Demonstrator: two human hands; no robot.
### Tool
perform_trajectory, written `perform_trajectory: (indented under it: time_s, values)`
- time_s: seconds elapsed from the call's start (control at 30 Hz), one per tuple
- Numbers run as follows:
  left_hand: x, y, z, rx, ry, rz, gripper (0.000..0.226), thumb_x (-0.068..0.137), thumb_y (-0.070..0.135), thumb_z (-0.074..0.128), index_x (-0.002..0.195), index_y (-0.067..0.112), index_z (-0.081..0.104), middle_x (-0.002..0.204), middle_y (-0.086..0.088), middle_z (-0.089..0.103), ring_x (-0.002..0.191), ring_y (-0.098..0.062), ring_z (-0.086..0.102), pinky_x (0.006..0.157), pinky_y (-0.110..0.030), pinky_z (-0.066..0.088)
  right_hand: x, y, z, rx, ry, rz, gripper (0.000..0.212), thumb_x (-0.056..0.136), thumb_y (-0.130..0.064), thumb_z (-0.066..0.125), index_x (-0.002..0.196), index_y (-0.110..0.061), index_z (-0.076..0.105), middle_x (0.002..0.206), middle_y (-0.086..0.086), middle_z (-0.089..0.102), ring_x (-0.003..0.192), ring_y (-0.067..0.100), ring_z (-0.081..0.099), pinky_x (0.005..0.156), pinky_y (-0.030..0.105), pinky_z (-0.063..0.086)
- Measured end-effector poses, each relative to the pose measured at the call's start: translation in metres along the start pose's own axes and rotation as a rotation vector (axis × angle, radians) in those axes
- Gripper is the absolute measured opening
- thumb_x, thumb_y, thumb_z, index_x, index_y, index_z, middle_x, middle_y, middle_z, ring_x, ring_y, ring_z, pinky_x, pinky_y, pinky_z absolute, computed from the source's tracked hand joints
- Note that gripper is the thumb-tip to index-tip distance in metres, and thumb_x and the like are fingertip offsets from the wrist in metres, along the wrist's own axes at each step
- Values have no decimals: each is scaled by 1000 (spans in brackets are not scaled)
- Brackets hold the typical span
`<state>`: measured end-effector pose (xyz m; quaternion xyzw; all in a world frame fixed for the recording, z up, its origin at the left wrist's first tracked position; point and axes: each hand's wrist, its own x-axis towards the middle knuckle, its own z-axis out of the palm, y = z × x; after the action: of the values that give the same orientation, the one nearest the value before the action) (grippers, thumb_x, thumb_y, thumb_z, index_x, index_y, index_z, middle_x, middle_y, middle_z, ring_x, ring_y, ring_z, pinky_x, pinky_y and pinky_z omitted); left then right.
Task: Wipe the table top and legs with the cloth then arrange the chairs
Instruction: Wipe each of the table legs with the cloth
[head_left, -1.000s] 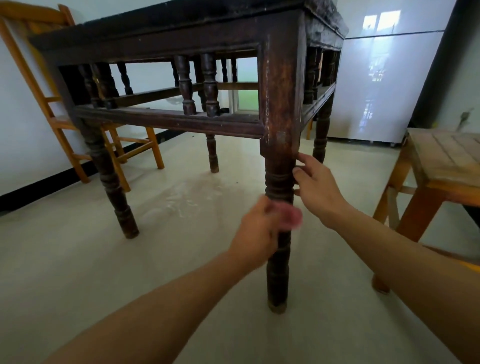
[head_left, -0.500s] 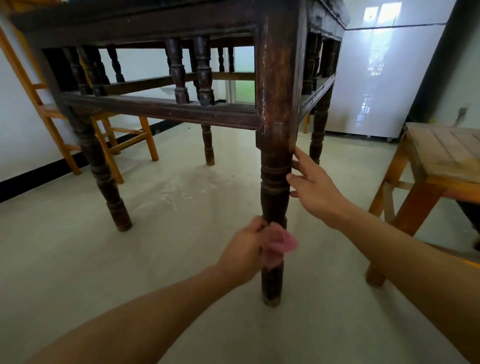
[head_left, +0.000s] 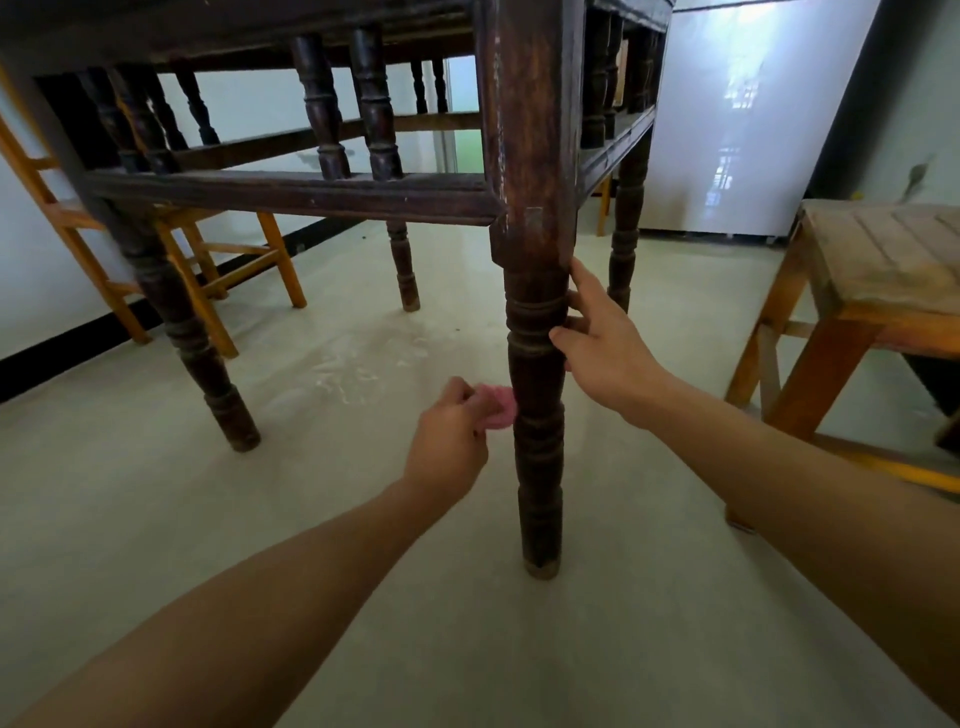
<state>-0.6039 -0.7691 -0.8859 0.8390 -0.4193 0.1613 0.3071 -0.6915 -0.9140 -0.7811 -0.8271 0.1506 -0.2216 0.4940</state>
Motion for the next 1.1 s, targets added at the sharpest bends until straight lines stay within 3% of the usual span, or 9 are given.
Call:
perform_trajectory:
  time_s: [0.13, 0.2, 0.3, 0.5, 0.67, 0.73, 0.87, 1.03, 1.1]
  values:
    - [-31, 12, 3, 80, -296, 485, 25, 80, 8, 65, 104, 13, 71, 104, -7, 63, 85, -22, 62, 68, -30, 55, -2, 2, -1, 7, -15, 12, 77, 97, -1, 49, 153, -43, 15, 153, -2, 39, 139, 25, 40, 107, 58, 41]
    - [-33, -1, 0, 53, -287, 296, 28, 90, 20, 51, 113, 18, 67, 108, -4, 60, 88, -19, 60, 76, -31, 56, -2, 2, -3, 2, -28, 16, 77, 97, -1, 49, 153, -43, 15, 154, -2, 39, 140, 25, 38, 107, 57, 41]
    - [-18, -26, 2, 23, -56, -84, 31, 87, 5, 62, 115, 18, 68, 103, -4, 59, 87, -21, 62, 81, -29, 54, -3, 3, -2, -22, -18, 1, 79, 97, -1, 50, 152, -43, 13, 152, -3, 41, 140, 24, 38, 106, 56, 43]
    - [-40, 28, 9, -60, -340, 429, 23, 83, 12, 71, 106, 15, 71, 104, -2, 62, 85, -16, 62, 77, -24, 51, -4, 5, 0, -29, -14, -7, 83, 95, 1, 52, 152, -44, 12, 149, -2, 44, 138, 22, 41, 104, 56, 45]
    - [-26, -24, 17, 35, -137, -54, 21, 92, 12, 60, 111, 16, 69, 101, -1, 56, 84, -19, 62, 73, -18, 46, -2, 5, 0, -41, -15, -21, 84, 95, 1, 53, 152, -44, 11, 150, -1, 43, 139, 24, 40, 104, 57, 44]
    - [-28, -14, 24, 20, -139, -41, 24, 93, 9, 57, 114, 15, 68, 103, -2, 57, 87, -19, 61, 75, -16, 44, -3, 7, 3, -50, -2, -26, 86, 95, 0, 53, 153, -44, 8, 151, -2, 43, 140, 24, 39, 104, 57, 44]
    - [-51, 24, 30, -48, -405, 328, 26, 95, 24, 54, 119, 17, 63, 115, 1, 53, 89, -8, 52, 76, -10, 37, -3, 8, 1, -44, -26, -28, 86, 95, 0, 53, 153, -43, 8, 151, -3, 42, 140, 23, 38, 105, 57, 43]
    - [-29, -25, 29, -12, -33, -117, 25, 91, 4, 59, 107, 19, 70, 97, 8, 51, 85, -7, 56, 79, -12, 44, -2, 8, -4, -49, -57, -48, 84, 96, -2, 53, 154, -42, 7, 153, -2, 39, 141, 25, 37, 107, 56, 41]
    - [-34, -14, 40, 23, -111, -39, 16, 94, 14, 56, 105, 17, 67, 93, 6, 53, 78, -11, 55, 71, -13, 43, -2, 10, -2, -67, -49, -79, 84, 96, -3, 53, 154, -40, 5, 153, -1, 39, 140, 25, 39, 109, 53, 40]
